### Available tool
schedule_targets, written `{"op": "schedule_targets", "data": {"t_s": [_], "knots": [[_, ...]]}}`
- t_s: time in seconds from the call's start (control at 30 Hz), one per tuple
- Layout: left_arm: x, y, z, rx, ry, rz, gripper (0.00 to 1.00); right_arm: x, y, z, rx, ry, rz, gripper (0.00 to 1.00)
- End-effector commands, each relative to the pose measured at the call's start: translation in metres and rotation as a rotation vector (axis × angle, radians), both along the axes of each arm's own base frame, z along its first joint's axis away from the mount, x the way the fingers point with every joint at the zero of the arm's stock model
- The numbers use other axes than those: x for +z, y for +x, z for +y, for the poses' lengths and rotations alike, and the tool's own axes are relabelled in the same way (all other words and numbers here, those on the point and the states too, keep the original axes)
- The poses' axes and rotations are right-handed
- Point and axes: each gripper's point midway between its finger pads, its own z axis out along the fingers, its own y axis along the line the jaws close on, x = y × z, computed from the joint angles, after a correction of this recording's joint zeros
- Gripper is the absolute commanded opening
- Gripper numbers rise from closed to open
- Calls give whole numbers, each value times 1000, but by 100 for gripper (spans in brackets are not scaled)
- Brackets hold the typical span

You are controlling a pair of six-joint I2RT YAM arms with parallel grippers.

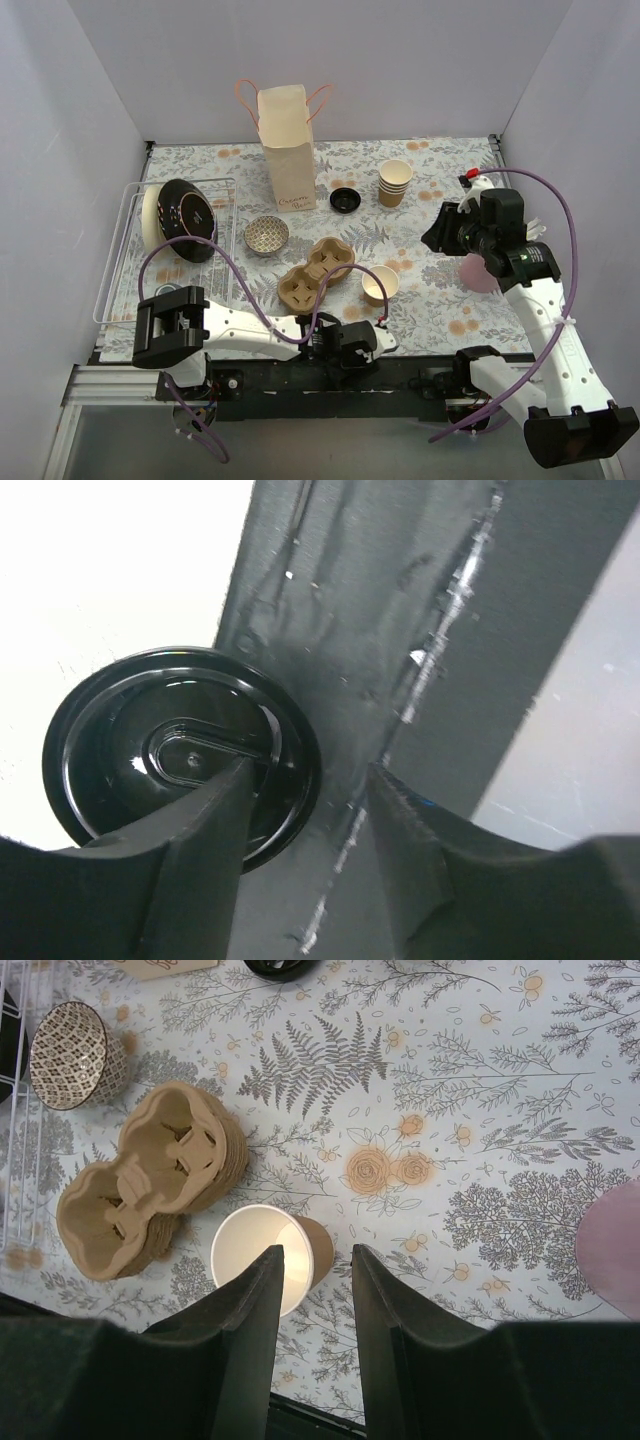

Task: Pack the takeout coffee

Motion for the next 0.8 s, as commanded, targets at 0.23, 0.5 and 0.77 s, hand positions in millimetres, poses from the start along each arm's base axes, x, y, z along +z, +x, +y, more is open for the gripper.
{"op": "schedule_targets", "data": {"t_s": [0.23,0.5,0.77], "knots": [[0,10,1,7,-22,-73,13,18,-6,-12,-28,-33,-101,41],[56,12,1,16,-97,-90,2,30,-10,9,106,27,-204,41],[156,-12,-11,-83,-322,55,2,59,-58,64,597,158,-509,49]]}}
